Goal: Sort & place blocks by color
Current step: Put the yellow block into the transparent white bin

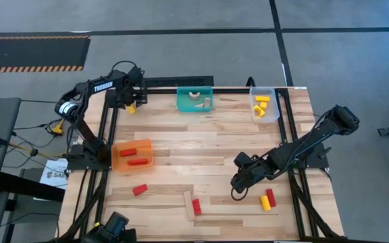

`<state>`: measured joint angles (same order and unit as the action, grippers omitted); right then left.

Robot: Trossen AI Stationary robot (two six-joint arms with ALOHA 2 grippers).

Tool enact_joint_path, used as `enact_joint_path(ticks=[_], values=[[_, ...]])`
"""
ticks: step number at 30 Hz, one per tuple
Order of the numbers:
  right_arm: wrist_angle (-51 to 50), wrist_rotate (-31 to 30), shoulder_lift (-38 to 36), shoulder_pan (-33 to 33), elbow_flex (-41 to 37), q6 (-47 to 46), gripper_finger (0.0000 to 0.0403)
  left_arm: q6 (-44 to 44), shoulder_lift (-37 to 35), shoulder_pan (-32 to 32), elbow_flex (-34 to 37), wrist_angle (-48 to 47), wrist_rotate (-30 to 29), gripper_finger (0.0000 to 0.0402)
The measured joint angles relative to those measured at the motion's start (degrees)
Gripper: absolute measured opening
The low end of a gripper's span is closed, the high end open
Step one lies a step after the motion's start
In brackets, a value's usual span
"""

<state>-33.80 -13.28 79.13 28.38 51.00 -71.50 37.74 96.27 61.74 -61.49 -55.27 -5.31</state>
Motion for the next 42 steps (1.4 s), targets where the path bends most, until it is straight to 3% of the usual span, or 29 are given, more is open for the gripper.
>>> enact_joint_path(ticks=[4,11,25,31,36,42], values=[[-0.07,-0.08,0.00,0.86,0.00,-0.66,0.0269,5.46,1.19,-0.05,-0.05,3.33,-2.58,0.0254],[-1.13,-0.07,0.00,3.26,0.00,-4.07,0.0269,6.59,5.11,-0.48,-0.43,2.37,-3.94,0.0246],[-2.84,-0.35,0.00,4.97,0.00,-7.63,0.0269,6.14,5.75,-2.19,0.13,1.86,-6.76,0.0127],[-3.11,-1.91,0.00,4.99,0.00,-7.56,0.0269,4.34,5.73,-4.45,1.23,1.67,-7.29,0.0116],[-3.56,-2.11,0.01,4.97,0.00,-6.78,0.0269,-0.07,5.78,-5.18,1.55,1.18,-1.95,0.0128],[-3.51,-2.10,0.02,4.90,0.00,-5.29,0.0269,-9.01,6.02,-7.28,1.73,1.20,14.29,0.0130]])
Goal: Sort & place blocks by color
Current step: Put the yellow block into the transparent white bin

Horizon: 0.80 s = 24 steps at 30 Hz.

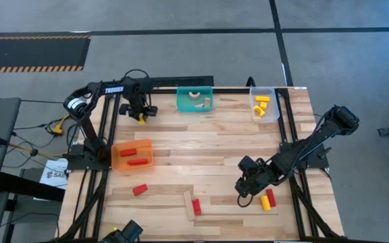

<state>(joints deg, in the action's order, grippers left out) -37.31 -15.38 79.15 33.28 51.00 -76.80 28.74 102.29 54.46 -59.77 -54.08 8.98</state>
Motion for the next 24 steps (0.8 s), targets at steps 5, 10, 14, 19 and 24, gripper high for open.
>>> enact_joint_path(ticks=[5,10,14,19,24], values=[[0.01,0.00,-0.02,0.00,0.00,0.36,0.0269,-0.46,-0.07,-3.54,-0.04,0.26,-4.99,0.0130],[0.01,0.02,0.00,0.00,0.00,0.33,0.0269,-0.51,-0.07,-5.86,0.04,2.31,-8.39,0.0129],[0.02,0.02,0.00,0.00,0.00,0.33,0.0269,0.06,-0.36,-6.71,1.94,6.21,-8.30,0.0114],[0.06,0.02,0.00,0.00,0.00,0.32,0.0269,1.28,-1.17,-7.94,4.63,8.71,-7.58,0.0100],[0.06,0.02,0.00,0.50,0.00,0.33,0.0269,-2.90,-4.54,-9.56,2.41,6.54,-7.53,0.0098]])
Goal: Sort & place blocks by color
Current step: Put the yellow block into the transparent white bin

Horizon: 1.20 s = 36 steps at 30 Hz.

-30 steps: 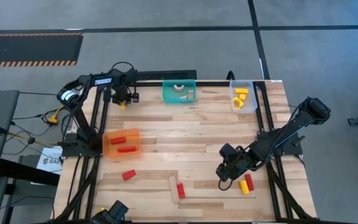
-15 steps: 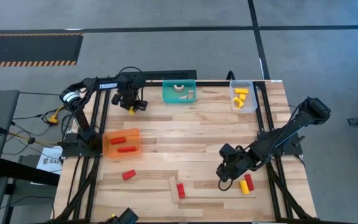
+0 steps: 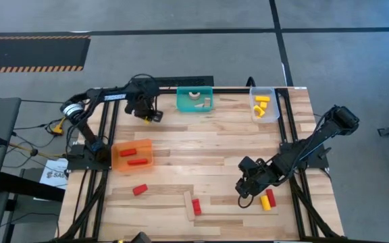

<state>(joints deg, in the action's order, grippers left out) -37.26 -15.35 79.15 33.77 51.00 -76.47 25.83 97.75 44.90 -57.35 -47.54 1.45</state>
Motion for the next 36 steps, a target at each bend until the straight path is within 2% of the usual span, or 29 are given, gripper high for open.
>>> enact_joint_path(ticks=[3,6,9,12,15,18,21,24,33,34,36], values=[[-0.06,-0.04,-0.75,0.65,0.00,0.11,0.0269,-0.53,-6.19,-1.12,-3.91,2.53,2.46,0.0098],[-0.19,-1.91,-2.62,2.25,0.02,-0.29,0.0269,0.82,-11.08,-4.09,-4.77,6.71,5.99,0.0098],[-0.62,-6.26,-5.12,4.75,0.01,-2.02,0.0269,4.83,-15.14,-9.68,-5.20,20.04,9.64,0.0098],[-1.09,-11.23,-7.69,7.26,0.04,-3.77,0.0269,8.52,-14.28,-15.39,-5.16,33.70,9.70,0.0098],[-0.26,-14.67,-10.29,9.01,0.04,-3.98,0.0269,12.86,-8.70,-20.26,-5.10,49.20,9.39,0.0098],[1.67,-15.58,-12.90,10.32,0.04,-3.67,0.0269,19.65,-0.02,-22.56,-6.32,63.15,12.83,0.0098],[4.32,-16.54,-14.70,11.41,0.04,-3.65,0.0269,24.49,11.22,-23.58,-12.80,70.23,17.19,0.0098],[5.71,-16.63,-15.21,11.72,0.04,-3.65,0.0269,24.46,21.66,-24.33,-26.47,69.15,20.20,0.0098],[5.75,-17.18,-14.16,11.46,0.00,-6.05,0.0269,20.36,49.66,-24.30,-73.77,47.57,20.35,0.0098],[5.79,-17.56,-14.16,11.48,0.00,-6.05,0.0269,20.28,52.19,-24.41,-77.74,46.01,20.36,0.0098],[5.49,-17.84,-14.23,11.50,0.00,-6.40,0.0269,23.63,53.63,-24.77,-74.85,56.75,19.84,0.0098]])
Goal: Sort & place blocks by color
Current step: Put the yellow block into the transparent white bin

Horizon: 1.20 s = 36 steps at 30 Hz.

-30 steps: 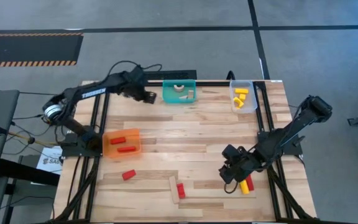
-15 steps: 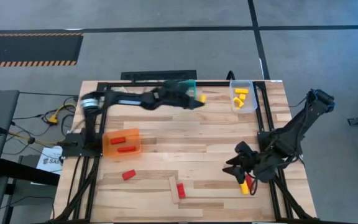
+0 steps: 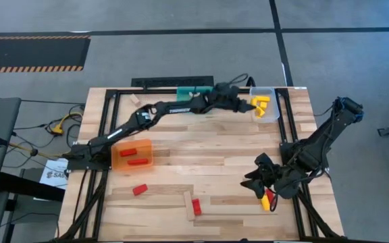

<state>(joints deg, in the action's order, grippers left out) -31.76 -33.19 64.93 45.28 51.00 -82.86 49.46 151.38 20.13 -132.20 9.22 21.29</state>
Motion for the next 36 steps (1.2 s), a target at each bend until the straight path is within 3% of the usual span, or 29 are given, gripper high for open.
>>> enact_joint_path(ticks=[2,6,10,14,20,24,26,29,33,36], values=[[-0.61,-0.43,0.15,-0.17,0.00,-0.73,0.0269,4.93,1.27,-0.23,1.98,4.15,-1.32,0.0098],[-1.42,-2.77,0.11,-0.75,0.00,-1.20,0.0269,3.02,2.72,-0.86,1.83,7.98,-2.79,0.0098],[-3.61,-5.93,-0.50,-2.81,0.00,-0.29,0.0269,-3.14,3.05,-0.38,2.01,7.98,8.35,0.0098],[-9.03,-11.12,-4.61,-5.73,0.00,2.86,0.0269,-9.81,0.14,2.19,2.01,-1.99,13.39,0.0098],[-16.47,-20.16,-13.84,-13.60,0.00,4.50,0.0269,-28.67,-11.32,5.25,2.01,-23.76,10.38,0.0098],[-15.72,-20.98,-18.30,-22.77,0.00,12.56,0.0269,-40.95,-18.16,5.55,1.71,-34.56,9.80,0.0098],[-14.88,-19.31,-19.87,-28.47,0.02,18.16,0.0269,-45.43,-18.92,5.48,2.06,-39.19,9.45,0.0098],[-11.63,-11.70,-22.65,-37.23,0.00,29.83,0.0269,-46.51,-18.98,4.92,2.40,-41.37,9.36,0.0098],[-3.32,4.24,-26.02,-49.00,0.00,50.61,0.0269,-44.89,-20.06,4.56,1.97,-40.00,10.02,0.0098],[-2.94,14.34,-27.43,-58.74,-0.01,58.44,0.0269,-42.47,-19.51,4.04,2.22,-39.57,8.23,0.0097]])
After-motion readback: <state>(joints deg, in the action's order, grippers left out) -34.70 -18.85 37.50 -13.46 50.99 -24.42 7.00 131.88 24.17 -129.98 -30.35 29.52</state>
